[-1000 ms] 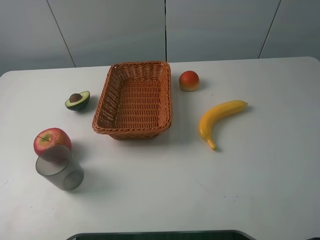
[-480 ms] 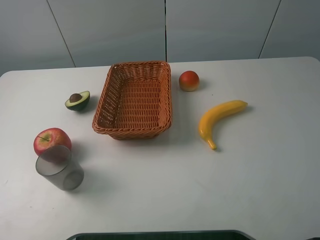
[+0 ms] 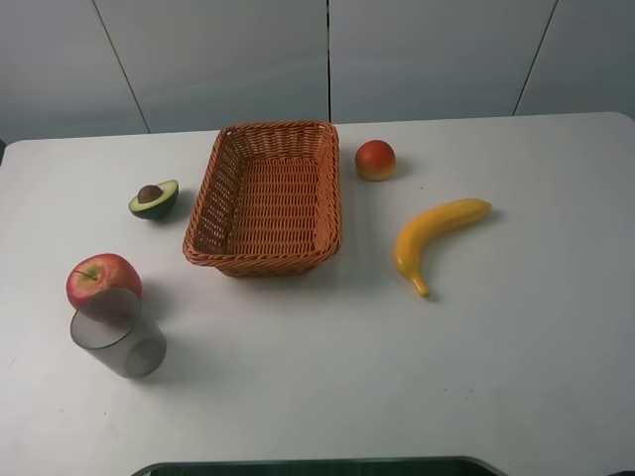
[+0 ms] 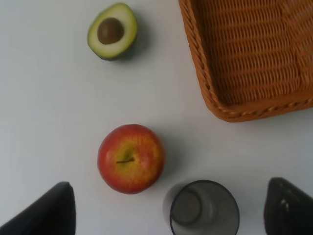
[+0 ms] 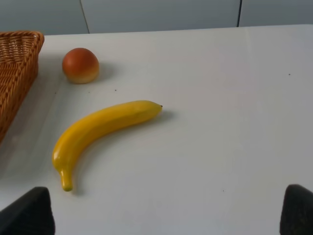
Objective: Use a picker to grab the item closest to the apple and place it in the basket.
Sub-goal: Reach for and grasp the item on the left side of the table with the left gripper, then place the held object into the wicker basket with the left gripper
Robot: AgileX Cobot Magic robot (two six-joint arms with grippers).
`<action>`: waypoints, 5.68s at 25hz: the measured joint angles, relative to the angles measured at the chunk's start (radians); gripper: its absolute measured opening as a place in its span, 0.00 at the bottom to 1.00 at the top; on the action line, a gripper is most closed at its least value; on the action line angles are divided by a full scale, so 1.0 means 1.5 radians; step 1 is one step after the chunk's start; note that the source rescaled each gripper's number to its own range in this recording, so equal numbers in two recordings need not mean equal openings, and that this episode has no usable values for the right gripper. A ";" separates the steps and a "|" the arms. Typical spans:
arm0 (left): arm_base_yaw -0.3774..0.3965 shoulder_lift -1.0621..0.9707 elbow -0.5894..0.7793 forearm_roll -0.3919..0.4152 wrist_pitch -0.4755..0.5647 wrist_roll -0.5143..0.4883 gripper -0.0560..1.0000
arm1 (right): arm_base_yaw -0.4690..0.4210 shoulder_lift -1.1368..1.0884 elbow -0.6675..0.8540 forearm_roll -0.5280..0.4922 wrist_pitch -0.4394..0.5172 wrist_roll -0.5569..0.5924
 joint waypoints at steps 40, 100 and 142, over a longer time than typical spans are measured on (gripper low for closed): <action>-0.468 0.264 0.118 0.192 -0.142 -0.422 0.99 | 0.000 0.000 0.000 0.000 0.000 0.000; -0.511 0.374 0.195 0.336 -0.327 -0.663 0.06 | 0.000 0.000 0.000 0.000 -0.001 0.000; -0.511 0.133 -0.121 0.337 0.038 -0.432 0.05 | 0.000 0.000 0.000 0.000 -0.001 0.000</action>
